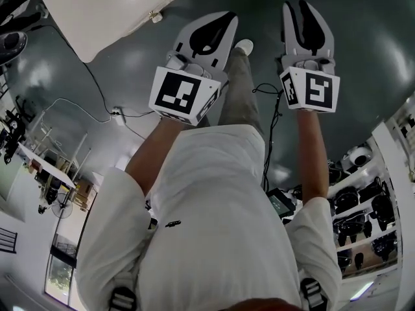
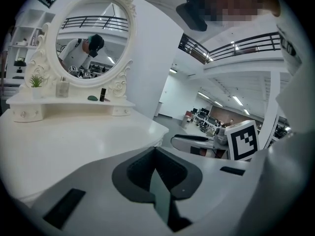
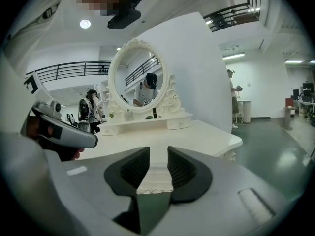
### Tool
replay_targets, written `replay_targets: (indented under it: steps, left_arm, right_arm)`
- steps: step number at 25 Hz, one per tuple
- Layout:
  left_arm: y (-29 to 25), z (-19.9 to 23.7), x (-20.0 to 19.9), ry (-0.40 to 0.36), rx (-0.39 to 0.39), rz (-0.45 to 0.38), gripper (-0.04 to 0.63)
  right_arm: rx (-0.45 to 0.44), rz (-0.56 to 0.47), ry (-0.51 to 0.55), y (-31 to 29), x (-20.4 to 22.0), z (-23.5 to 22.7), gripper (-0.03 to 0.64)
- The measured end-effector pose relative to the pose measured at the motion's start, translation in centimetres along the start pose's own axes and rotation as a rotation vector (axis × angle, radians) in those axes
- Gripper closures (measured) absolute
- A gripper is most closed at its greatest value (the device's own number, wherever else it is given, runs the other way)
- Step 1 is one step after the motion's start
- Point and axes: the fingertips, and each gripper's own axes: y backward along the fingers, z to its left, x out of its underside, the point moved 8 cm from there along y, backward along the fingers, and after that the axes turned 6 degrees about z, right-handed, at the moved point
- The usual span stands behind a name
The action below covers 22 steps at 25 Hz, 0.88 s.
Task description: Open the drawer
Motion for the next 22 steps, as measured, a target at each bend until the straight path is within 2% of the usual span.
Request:
replay_targets:
  steps: [11, 22]
  left_arm:
    - [-1.5, 1.4, 0.8, 0.023, -0.041, 0.019, 0.586]
    - [-4.1, 2.5, 2.8, 0.034, -0.062, 0.036, 0.586]
  right_arm:
    - [0.001, 0.048, 0.014, -3.3, 1.7, -2.2, 0.456]
    - [0.007, 0.102, 0.054, -6.8, 5.6, -4.2, 0.423]
